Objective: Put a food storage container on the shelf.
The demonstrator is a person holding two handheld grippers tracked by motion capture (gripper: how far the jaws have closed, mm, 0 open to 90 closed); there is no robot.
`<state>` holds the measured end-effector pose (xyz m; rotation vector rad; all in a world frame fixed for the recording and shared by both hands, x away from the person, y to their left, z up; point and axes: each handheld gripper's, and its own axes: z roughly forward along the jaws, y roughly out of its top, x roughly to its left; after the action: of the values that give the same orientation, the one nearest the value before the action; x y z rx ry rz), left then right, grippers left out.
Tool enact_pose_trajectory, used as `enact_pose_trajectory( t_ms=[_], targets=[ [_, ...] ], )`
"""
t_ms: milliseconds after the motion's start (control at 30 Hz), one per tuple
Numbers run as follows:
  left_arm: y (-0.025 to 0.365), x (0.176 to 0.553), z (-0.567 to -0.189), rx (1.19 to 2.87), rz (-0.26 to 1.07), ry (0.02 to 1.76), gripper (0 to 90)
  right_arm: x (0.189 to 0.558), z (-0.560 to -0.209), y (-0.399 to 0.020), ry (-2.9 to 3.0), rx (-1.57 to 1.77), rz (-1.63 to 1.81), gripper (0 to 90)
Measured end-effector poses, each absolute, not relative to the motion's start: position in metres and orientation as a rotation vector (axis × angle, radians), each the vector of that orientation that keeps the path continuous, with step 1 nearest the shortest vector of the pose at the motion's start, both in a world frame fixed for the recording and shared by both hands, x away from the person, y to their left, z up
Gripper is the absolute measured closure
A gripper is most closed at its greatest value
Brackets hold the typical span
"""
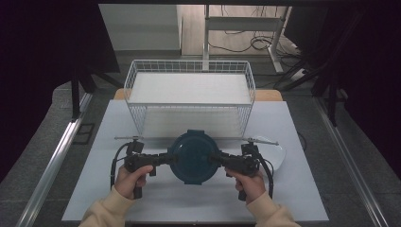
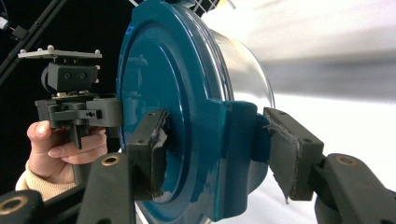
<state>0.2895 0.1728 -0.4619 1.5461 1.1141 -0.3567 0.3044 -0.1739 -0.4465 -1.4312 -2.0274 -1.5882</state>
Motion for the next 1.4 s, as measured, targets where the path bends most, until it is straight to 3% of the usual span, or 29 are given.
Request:
enact_pose_trajectory(
  t_ms=[1067,1400],
  targets=[
    [0.175,0.343,-0.352,1.539,-0.218,0.986,49.4,0.352,-0.331,-0.171,-2.161,-1.317,-1.762,42.7],
    [0.184,0.370,-0.339,1.516,-0.254,0.994,49.4,0.380,-0.308,-0.162,-2.210,-1.298,-1.751,42.7]
  ],
)
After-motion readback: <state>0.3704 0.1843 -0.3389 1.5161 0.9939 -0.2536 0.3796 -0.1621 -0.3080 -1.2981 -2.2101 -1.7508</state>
